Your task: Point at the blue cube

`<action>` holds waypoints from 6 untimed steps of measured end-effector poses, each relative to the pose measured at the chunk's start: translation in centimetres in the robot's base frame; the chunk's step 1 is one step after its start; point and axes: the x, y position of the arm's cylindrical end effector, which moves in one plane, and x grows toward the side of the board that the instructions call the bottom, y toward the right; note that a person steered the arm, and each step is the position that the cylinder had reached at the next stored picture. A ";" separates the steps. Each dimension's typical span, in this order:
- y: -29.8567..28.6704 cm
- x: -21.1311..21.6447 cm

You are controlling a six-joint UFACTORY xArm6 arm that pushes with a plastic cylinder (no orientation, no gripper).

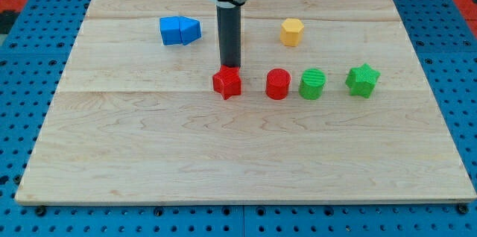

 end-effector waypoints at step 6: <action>2.2 -1.2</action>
